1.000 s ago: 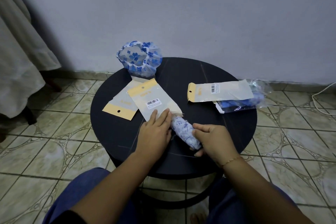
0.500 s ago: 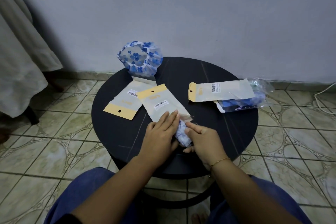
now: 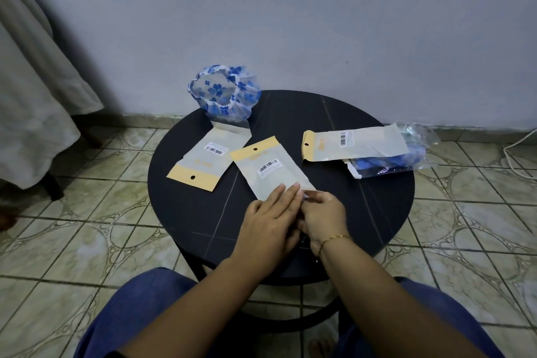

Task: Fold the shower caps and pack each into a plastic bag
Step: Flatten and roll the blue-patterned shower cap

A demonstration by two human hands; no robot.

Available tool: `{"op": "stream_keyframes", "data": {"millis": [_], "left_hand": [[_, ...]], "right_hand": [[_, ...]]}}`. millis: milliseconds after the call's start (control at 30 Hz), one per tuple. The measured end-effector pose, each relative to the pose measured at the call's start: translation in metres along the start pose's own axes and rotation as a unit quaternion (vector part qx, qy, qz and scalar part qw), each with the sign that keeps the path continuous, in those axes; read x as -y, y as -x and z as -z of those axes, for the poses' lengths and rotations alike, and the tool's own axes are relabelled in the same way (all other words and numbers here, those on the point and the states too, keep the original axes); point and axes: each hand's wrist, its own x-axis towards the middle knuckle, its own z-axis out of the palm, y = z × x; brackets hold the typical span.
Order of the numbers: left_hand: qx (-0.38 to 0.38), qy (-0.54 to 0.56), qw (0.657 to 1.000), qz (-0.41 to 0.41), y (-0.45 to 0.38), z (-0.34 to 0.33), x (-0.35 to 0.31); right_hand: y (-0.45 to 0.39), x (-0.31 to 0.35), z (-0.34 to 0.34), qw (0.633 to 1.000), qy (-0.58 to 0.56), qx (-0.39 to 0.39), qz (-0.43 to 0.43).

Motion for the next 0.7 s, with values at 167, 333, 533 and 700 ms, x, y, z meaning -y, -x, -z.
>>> {"op": "stream_keyframes", "data": {"millis": [167, 333, 533, 700], "left_hand": [[0.007, 0.010, 1.000, 0.001, -0.001, 0.001, 0.000], [0.021, 0.035, 0.999, 0.002, 0.001, -0.001, 0.001], [0.083, 0.201, 0.976, 0.035, 0.000, 0.011, -0.003], [0.002, 0.148, 0.988, 0.049, -0.021, 0.005, 0.009]], "right_hand": [[0.011, 0.015, 0.001, 0.973, -0.190, 0.065, -0.111], [0.006, 0.025, 0.004, 0.936, -0.277, 0.102, -0.194], [-0.003, 0.023, 0.006, 0.987, -0.106, 0.037, -0.118], [-0.023, 0.057, 0.022, 0.982, 0.184, -0.003, 0.037]]}}
